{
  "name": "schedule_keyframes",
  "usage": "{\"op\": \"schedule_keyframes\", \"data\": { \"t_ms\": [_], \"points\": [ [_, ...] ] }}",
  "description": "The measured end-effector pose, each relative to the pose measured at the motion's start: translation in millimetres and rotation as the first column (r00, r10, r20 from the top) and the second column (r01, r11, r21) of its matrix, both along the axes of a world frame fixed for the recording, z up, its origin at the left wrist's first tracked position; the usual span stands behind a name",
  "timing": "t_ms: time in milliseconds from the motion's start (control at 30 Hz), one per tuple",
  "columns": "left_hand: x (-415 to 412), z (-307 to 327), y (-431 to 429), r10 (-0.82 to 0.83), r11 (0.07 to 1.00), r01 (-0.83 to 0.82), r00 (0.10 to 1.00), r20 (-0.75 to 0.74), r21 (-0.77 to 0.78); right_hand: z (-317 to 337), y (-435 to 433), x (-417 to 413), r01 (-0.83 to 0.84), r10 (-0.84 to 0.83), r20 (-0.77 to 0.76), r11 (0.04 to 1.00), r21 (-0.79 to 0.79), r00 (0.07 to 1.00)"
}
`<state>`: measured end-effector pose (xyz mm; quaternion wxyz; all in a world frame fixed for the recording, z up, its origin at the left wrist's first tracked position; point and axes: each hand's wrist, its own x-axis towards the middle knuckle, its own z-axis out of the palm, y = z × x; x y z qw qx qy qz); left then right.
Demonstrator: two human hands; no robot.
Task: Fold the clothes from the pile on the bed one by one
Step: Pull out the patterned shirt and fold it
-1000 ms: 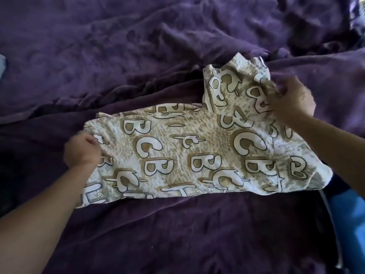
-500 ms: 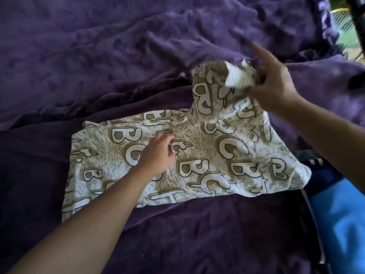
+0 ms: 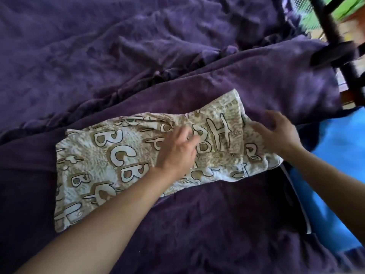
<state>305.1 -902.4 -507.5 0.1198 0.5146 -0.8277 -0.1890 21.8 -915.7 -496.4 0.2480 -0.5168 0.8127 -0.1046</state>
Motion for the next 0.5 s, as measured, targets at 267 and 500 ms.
{"op": "schedule_keyframes", "data": {
  "t_ms": [267, 500],
  "points": [
    [-7, -24, 26, -0.027, 0.815, -0.007, 0.998, 0.051, 0.579, 3, -11, 30, -0.007, -0.193, 0.411, 0.899, 0.437, 0.891],
    [83, -6, 45, 0.466, 0.771, -0.386, 0.884, -0.035, 0.506, 68, -26, 93, -0.291, 0.306, -0.005, 0.910, 0.295, 0.952]
  ]
}}
